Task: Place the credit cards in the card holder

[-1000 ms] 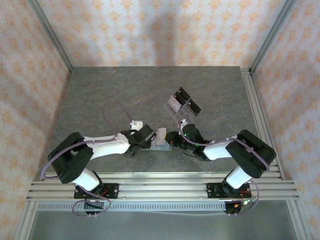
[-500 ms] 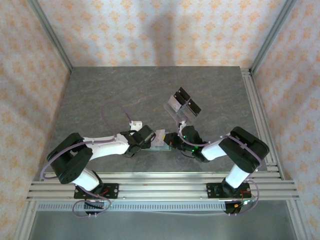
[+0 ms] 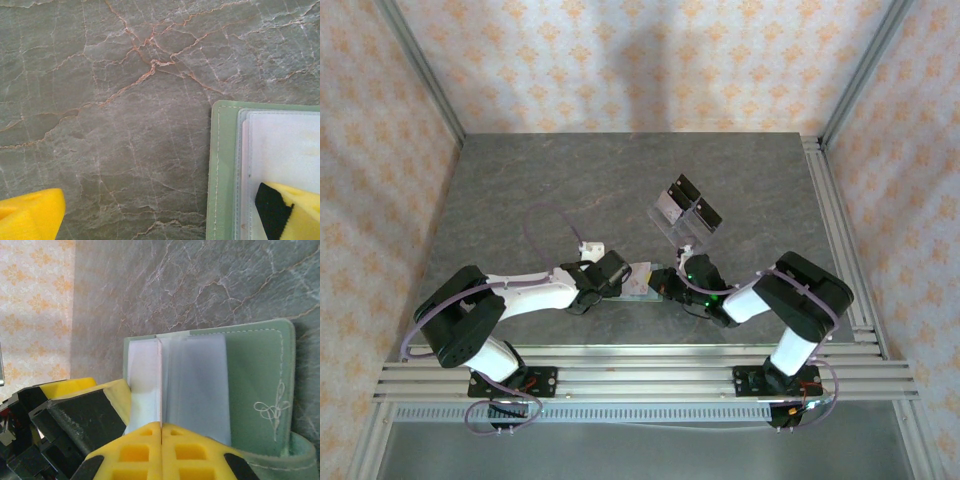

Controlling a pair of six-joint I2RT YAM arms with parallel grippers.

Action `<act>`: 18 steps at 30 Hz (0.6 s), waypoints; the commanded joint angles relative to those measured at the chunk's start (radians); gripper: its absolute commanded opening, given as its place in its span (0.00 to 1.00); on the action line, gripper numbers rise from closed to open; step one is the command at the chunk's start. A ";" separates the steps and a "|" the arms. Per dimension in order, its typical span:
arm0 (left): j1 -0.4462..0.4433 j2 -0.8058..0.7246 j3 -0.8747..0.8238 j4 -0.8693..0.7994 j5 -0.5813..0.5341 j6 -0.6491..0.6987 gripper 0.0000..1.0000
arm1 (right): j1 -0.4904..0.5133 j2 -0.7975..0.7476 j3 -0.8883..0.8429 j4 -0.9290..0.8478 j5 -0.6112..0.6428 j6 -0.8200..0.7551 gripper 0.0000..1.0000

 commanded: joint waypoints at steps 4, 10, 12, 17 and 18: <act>0.003 -0.007 -0.035 -0.058 -0.036 -0.012 1.00 | 0.011 0.050 -0.020 0.092 -0.020 0.027 0.00; 0.002 -0.006 -0.034 -0.058 -0.036 -0.013 1.00 | 0.012 0.074 -0.023 0.117 -0.033 0.036 0.00; 0.001 -0.008 -0.033 -0.059 -0.036 -0.013 1.00 | 0.011 0.075 -0.023 0.116 -0.035 0.036 0.00; 0.002 -0.006 -0.035 -0.056 -0.037 -0.012 1.00 | 0.014 0.081 -0.026 0.115 -0.039 0.037 0.00; 0.001 -0.006 -0.034 -0.054 -0.037 -0.013 1.00 | 0.014 0.085 -0.025 0.115 -0.040 0.037 0.00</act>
